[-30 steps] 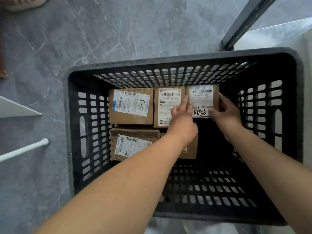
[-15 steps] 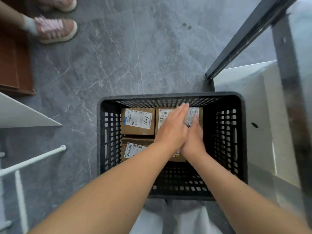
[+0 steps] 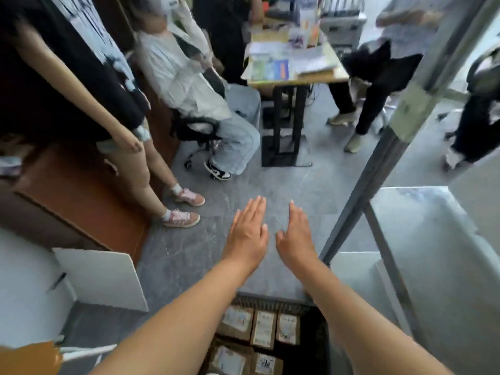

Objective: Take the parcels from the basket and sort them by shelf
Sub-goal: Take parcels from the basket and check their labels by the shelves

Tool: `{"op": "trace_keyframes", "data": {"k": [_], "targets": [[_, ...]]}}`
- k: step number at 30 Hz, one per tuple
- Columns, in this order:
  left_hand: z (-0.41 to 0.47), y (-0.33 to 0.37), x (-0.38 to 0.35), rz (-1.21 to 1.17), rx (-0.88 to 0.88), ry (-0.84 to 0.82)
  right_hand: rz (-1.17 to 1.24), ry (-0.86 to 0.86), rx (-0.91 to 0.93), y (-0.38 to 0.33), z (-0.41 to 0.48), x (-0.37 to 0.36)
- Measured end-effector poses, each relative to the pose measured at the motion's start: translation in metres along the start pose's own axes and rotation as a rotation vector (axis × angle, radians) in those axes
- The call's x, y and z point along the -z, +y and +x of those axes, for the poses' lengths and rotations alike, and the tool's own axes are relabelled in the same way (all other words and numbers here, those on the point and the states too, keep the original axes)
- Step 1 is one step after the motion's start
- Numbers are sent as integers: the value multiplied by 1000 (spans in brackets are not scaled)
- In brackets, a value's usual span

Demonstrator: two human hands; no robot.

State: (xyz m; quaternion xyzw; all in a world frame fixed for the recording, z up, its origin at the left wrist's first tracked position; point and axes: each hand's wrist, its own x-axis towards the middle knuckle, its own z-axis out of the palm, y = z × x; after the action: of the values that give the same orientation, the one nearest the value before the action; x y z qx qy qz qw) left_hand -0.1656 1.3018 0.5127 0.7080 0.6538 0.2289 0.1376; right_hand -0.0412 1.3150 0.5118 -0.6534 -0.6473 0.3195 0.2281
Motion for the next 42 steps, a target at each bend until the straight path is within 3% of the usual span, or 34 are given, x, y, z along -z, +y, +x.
{"op": "trace_keyframes", "data": {"k": [7, 15, 23, 26, 33, 42], "targets": [[45, 102, 184, 7, -199, 410, -100, 384, 384, -163, -15, 145], [59, 174, 257, -26, -405, 481, -130, 562, 513, -214, -51, 227], [50, 174, 286, -39, -678, 444, -313, 824, 310, -232, -89, 257], [41, 175, 284, -89, -707, 381, -401, 876, 256, -237, -111, 259], [-1, 209, 256, -100, -955, 227, -733, 959, 22, -205, -204, 276], [-92, 293, 268, -382, -1153, 120, -741, 1077, -218, -192, -330, 308]]}}
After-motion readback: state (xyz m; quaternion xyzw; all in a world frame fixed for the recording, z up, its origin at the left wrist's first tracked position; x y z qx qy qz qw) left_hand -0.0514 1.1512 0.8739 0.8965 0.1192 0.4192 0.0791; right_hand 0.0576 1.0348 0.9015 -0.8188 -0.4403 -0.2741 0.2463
